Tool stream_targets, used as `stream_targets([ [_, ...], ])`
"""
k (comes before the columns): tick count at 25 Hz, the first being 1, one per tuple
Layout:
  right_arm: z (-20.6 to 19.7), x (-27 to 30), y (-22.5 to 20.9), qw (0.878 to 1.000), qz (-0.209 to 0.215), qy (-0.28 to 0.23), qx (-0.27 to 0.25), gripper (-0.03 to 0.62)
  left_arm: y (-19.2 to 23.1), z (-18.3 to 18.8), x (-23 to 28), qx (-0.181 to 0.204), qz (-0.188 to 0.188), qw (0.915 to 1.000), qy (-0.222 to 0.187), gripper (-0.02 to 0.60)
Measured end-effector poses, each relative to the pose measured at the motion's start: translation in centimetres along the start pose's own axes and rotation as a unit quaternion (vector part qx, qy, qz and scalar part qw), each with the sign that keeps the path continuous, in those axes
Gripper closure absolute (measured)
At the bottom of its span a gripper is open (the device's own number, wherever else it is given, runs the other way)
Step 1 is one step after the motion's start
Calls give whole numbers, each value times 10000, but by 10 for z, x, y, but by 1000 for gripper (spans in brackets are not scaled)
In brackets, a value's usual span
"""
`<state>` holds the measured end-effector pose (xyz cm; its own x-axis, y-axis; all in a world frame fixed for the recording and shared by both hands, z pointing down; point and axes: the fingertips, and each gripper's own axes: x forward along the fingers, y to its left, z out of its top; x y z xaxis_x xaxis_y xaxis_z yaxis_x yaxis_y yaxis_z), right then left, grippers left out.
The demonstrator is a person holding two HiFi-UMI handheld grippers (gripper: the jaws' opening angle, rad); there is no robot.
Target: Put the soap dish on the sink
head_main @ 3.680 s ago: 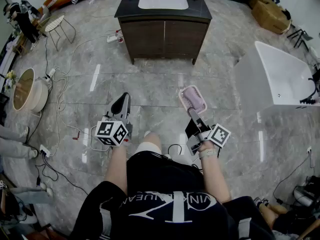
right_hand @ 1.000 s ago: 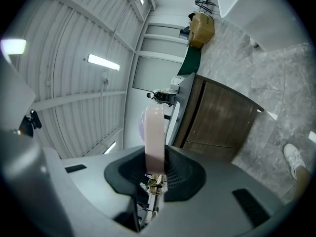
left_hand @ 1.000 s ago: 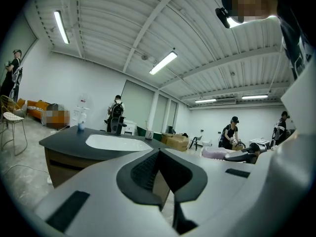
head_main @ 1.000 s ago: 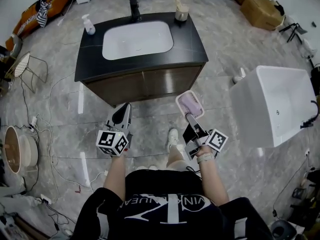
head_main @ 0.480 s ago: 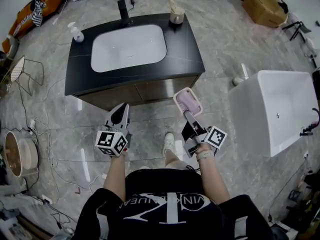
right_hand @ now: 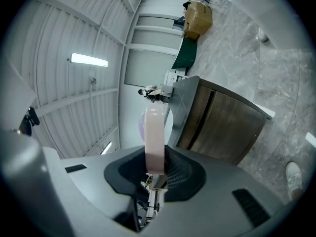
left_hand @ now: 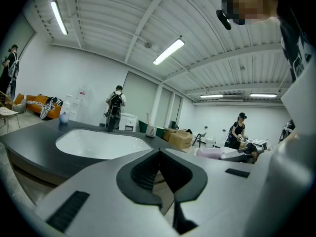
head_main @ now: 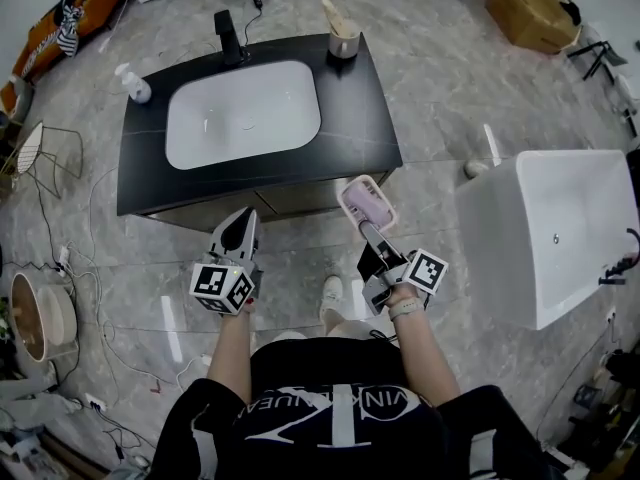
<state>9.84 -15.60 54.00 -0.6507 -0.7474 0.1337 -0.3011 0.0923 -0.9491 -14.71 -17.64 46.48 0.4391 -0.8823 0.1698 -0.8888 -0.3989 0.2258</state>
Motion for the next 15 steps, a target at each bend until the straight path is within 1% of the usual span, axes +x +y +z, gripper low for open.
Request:
stream_targets([
  [8,25,26,-23,9989,-288,319,213,503,1,3,46,-22,55,10000,-35,566],
  [10,29,32,-24,9987,-239,380,245,504,-2,3,53,-30,52,10000,-37,566],
  [13,35,44,-25,9988,-31,436,212,504,-12,-3,64,-54,-24,10000,-3,566],
  [15,39,51,-31,9987,-37,435,260,505,-20,-11,71,-78,-115,9999,62,566],
])
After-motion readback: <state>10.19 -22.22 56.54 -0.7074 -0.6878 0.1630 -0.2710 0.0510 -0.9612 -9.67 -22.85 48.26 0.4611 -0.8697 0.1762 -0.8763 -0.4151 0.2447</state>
